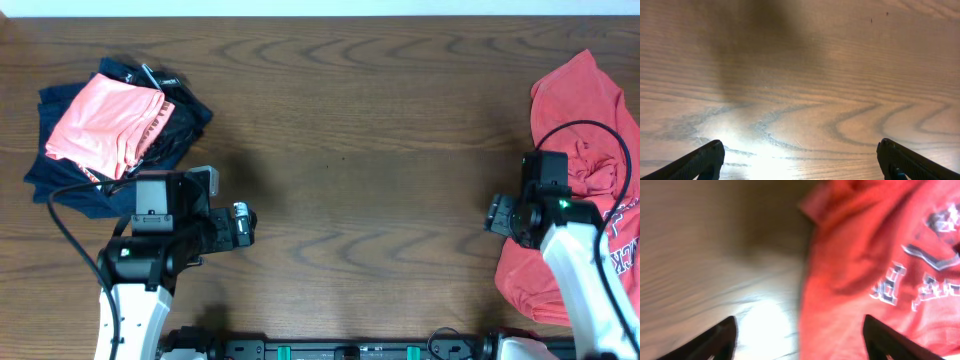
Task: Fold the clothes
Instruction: 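Grasp the crumpled orange t-shirt with the right gripper and lift it, then drag the orange t-shirt leftward to the table center with the right gripper, then grasp the shirt's left edge with the left gripper and pull it flat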
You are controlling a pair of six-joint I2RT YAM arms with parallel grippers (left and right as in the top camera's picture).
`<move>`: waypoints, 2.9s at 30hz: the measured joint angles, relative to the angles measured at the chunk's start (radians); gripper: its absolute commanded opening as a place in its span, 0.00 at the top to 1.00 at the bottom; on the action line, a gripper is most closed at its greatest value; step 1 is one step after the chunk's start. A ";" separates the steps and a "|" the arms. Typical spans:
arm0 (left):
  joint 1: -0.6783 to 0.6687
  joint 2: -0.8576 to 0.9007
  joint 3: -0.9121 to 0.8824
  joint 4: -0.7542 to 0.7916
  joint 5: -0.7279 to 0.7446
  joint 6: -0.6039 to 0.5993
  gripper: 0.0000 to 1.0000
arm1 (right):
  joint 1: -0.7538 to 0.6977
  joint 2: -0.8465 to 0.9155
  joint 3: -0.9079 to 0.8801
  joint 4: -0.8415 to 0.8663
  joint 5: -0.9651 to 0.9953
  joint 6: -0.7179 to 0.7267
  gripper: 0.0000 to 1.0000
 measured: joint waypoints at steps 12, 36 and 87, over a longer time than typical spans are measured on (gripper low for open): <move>0.000 0.019 0.000 0.035 0.023 0.000 0.02 | -0.081 0.286 -0.023 0.062 0.025 0.090 0.99; 0.000 0.058 0.004 0.279 0.028 0.000 0.02 | 0.575 0.295 0.019 0.937 -0.599 0.011 0.24; -0.048 0.735 0.469 0.630 -0.270 -0.071 0.02 | 0.060 -0.137 0.077 0.072 -0.290 -0.074 0.01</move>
